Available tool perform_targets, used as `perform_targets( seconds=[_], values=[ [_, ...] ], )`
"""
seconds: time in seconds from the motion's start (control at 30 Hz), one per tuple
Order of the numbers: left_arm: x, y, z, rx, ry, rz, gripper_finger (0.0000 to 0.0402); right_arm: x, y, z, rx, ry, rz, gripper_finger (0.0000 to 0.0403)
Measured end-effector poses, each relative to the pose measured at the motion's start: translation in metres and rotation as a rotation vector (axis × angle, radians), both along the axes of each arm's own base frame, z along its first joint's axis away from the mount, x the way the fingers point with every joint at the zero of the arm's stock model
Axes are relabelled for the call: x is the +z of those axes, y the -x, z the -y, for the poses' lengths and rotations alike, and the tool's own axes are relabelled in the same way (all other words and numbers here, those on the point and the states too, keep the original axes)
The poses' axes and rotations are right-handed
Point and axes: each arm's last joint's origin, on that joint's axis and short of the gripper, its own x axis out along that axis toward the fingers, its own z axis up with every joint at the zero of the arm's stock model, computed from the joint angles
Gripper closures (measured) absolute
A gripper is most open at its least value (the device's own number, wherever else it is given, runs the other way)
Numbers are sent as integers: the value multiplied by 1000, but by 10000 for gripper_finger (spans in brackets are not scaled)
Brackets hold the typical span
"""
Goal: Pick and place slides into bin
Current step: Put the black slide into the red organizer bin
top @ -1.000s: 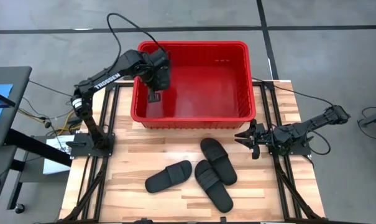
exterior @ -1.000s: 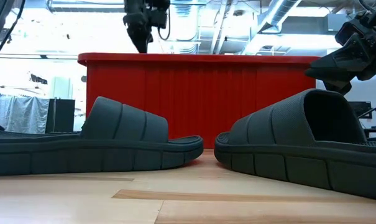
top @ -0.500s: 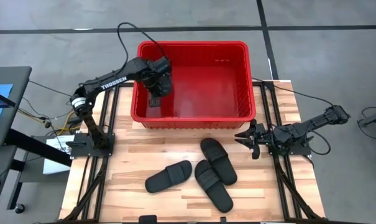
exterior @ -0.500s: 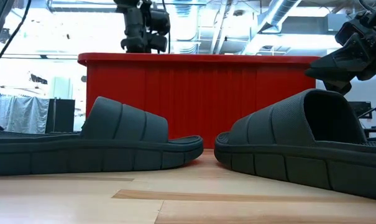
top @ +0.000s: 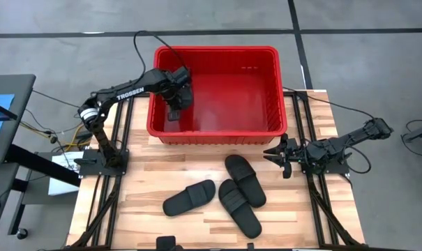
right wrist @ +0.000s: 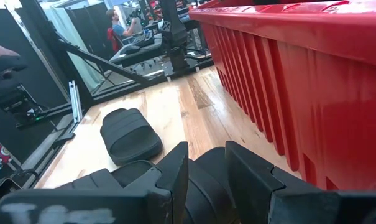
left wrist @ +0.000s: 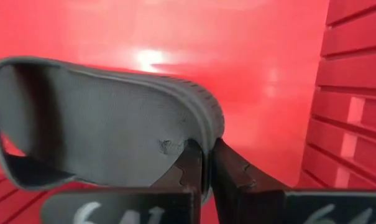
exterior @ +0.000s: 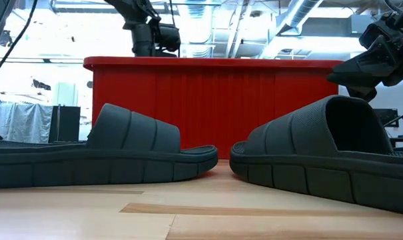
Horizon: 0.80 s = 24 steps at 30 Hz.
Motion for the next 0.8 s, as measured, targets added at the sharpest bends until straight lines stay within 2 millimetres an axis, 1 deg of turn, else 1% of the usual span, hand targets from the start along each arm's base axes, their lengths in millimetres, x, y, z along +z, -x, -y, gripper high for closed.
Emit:
perform_targets(
  seconds=[0.17, 0.3, 0.8],
  values=[
    [-12, 2, 1, -4, 15, -24, 401, 0, 0, 0, 0, 0, 0, 305],
    [-16, 3, 2, -12, 17, -35, 401, 0, 0, 0, 0, 0, 0, 305],
    [-15, -2, -3, -17, -35, 23, 401, 0, 0, 0, 0, 0, 0, 305]
  ],
)
